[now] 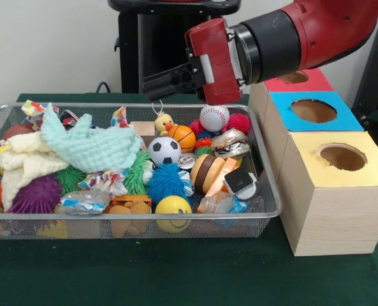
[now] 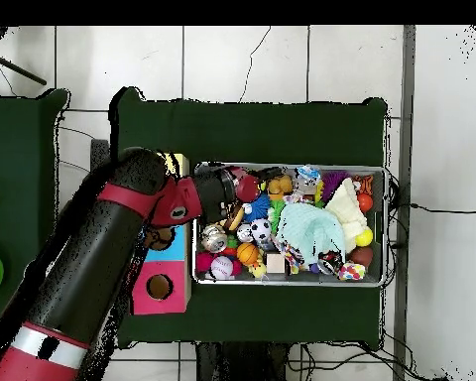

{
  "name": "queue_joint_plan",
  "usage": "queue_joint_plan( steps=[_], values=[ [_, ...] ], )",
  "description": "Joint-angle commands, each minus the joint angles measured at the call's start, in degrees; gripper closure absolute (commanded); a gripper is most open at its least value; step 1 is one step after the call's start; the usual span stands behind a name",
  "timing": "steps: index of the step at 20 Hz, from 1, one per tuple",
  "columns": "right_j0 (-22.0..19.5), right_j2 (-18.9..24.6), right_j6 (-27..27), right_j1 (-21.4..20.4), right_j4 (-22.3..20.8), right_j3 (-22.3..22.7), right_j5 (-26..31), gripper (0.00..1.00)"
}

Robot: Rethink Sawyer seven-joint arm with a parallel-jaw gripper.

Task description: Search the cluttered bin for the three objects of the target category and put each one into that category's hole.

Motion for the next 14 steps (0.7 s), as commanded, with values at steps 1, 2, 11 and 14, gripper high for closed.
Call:
queue_joint_plan(
  steps=[1, 2, 11, 14],
  values=[
    [-4.0, 10.0, -22.1, 3.7, -1.3, -6.9, 4.6, 1.00],
    [-4.1, 10.2, -22.4, 3.6, -1.2, -7.0, 4.8, 1.00],
    [-5.2, 8.1, -26.5, 3.4, -1.7, -11.6, 5.8, 1.00],
    [-6.3, 7.2, -28.8, 3.6, -2.3, -14.3, 5.5, 1.00]
  ],
)
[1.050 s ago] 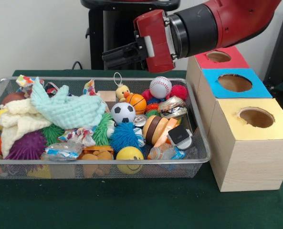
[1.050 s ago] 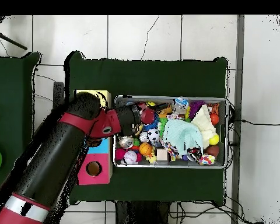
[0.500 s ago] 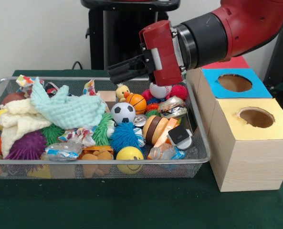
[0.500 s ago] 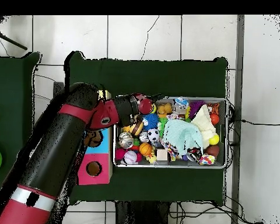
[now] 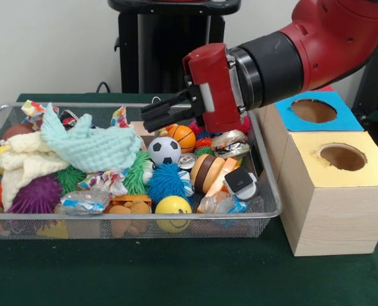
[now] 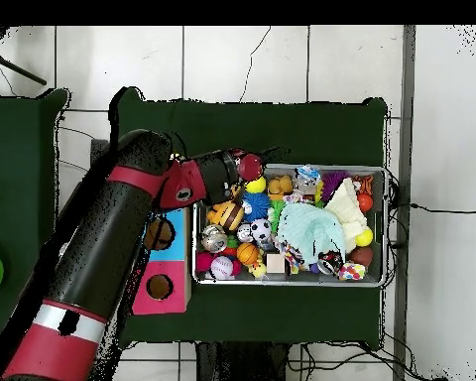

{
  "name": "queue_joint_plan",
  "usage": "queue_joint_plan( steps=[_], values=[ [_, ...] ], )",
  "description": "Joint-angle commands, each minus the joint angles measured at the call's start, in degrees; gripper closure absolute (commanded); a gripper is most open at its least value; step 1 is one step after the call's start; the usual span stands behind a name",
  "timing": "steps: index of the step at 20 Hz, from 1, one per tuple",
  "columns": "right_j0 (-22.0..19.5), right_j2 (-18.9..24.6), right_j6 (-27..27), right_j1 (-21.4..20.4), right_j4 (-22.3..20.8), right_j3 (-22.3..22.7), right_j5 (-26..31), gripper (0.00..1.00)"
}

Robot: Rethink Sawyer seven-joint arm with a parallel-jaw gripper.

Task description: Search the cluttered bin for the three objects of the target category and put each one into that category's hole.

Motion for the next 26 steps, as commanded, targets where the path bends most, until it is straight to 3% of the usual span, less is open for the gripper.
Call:
queue_joint_plan(
  steps=[1, 7, 16, 26],
  values=[
    [-3.4, 6.3, -24.0, 1.6, -1.3, -8.3, 5.4, 1.00],
    [-4.4, 6.8, -26.3, 2.3, -0.6, -10.0, 4.9, 1.00],
    [-3.5, 8.8, -23.6, 3.5, 1.1, -4.7, 5.1, 1.00],
    [-2.9, 10.7, -24.6, 4.1, 0.7, -1.0, 3.6, 1.00]
  ],
)
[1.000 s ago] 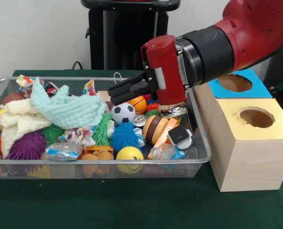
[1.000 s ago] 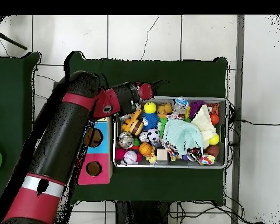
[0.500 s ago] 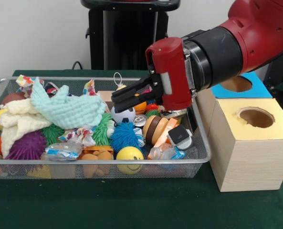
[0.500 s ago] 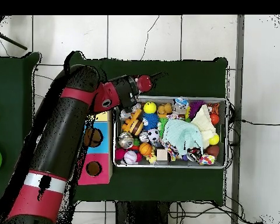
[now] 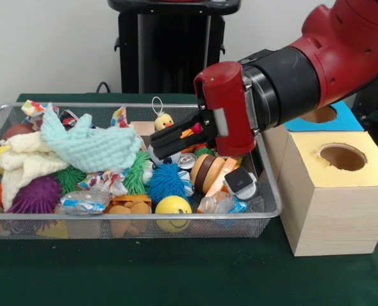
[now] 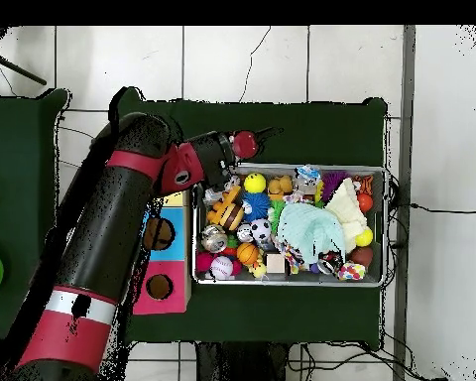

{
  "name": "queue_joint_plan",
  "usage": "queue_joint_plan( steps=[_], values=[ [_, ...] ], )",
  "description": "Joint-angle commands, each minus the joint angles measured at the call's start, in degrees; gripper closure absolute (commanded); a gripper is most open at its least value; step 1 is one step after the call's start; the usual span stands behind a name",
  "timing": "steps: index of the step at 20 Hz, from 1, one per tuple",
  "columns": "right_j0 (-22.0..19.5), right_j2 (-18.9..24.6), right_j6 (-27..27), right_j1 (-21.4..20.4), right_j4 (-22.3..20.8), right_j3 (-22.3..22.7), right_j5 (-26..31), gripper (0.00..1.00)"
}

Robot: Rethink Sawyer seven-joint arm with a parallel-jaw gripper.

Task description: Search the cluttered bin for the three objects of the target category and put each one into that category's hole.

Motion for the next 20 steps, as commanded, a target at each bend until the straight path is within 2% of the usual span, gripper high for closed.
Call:
queue_joint_plan(
  steps=[1, 11, 20],
  values=[
    [-0.5, 9.9, -15.8, 3.1, 1.2, 5.4, 3.9, 1.00],
    [-0.6, 10.7, -15.5, 3.3, 0.9, 6.8, 3.9, 1.00],
    [0.5, 9.7, -11.2, 4.2, -0.5, 9.5, 2.6, 1.00]
  ],
)
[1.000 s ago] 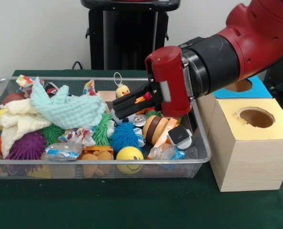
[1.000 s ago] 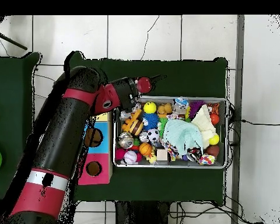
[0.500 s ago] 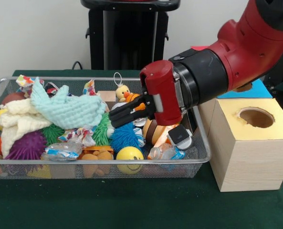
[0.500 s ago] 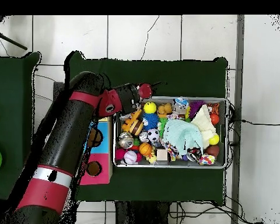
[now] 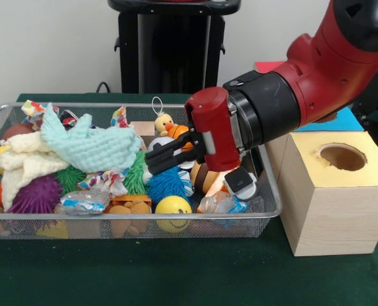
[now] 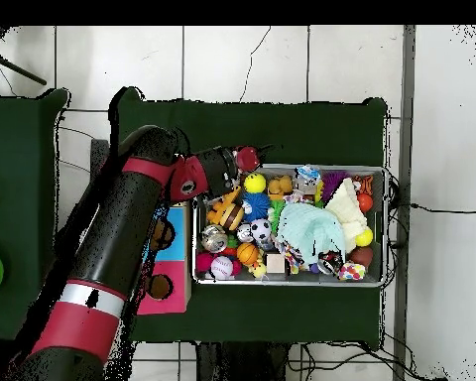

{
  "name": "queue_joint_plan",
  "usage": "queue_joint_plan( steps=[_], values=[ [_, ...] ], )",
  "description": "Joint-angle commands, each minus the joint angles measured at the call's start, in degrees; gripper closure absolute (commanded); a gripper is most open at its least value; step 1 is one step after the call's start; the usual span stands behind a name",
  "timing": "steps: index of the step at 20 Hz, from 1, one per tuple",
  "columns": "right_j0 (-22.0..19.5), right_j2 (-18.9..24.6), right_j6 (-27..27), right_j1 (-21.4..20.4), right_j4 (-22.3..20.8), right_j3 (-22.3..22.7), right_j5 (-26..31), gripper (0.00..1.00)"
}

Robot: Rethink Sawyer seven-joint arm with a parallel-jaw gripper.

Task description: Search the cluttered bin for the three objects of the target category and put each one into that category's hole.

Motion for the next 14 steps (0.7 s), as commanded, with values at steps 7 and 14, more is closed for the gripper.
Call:
queue_joint_plan(
  steps=[7, 14],
  values=[
    [1.5, 7.0, -6.9, 2.6, -0.7, 10.1, 2.2, 1.00],
    [2.0, 7.4, -2.9, 3.4, -1.0, 12.6, -0.5, 1.00]
  ],
)
